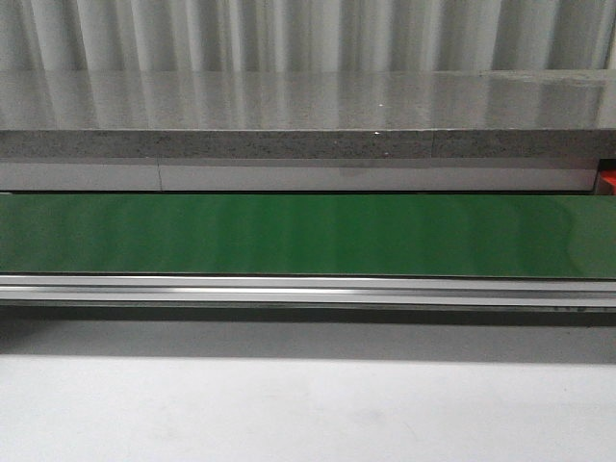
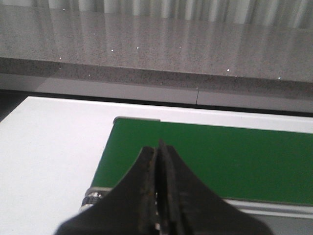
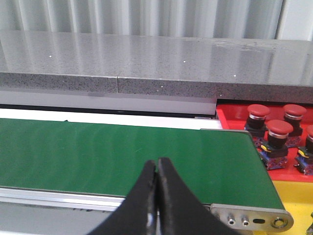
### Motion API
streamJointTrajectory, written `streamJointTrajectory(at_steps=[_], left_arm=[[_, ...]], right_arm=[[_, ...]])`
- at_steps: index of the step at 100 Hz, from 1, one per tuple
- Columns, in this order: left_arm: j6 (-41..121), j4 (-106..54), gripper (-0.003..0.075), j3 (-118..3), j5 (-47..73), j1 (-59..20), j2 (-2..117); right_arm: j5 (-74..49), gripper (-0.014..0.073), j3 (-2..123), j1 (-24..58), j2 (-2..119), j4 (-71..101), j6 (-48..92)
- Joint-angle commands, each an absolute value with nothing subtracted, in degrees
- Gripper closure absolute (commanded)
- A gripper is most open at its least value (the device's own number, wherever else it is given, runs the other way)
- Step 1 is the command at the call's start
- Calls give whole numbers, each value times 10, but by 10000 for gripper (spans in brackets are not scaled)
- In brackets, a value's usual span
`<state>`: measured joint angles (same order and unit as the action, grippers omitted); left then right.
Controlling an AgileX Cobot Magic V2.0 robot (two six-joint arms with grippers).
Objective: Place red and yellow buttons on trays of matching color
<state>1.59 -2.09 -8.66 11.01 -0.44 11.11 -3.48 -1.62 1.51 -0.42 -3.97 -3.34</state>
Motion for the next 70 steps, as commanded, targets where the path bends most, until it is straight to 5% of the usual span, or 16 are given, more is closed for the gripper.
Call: streamJointTrajectory(at_steps=[1, 19, 70], left_arm=[[-11, 26, 741, -61, 35, -9, 72], [-49, 73, 741, 8, 23, -9, -26], [-49, 76, 741, 25, 5, -9, -22]], right_arm=[[14, 662, -5, 15, -16, -45, -33], [14, 662, -5, 15, -16, -45, -33], [11, 662, -5, 15, -15, -45, -33]])
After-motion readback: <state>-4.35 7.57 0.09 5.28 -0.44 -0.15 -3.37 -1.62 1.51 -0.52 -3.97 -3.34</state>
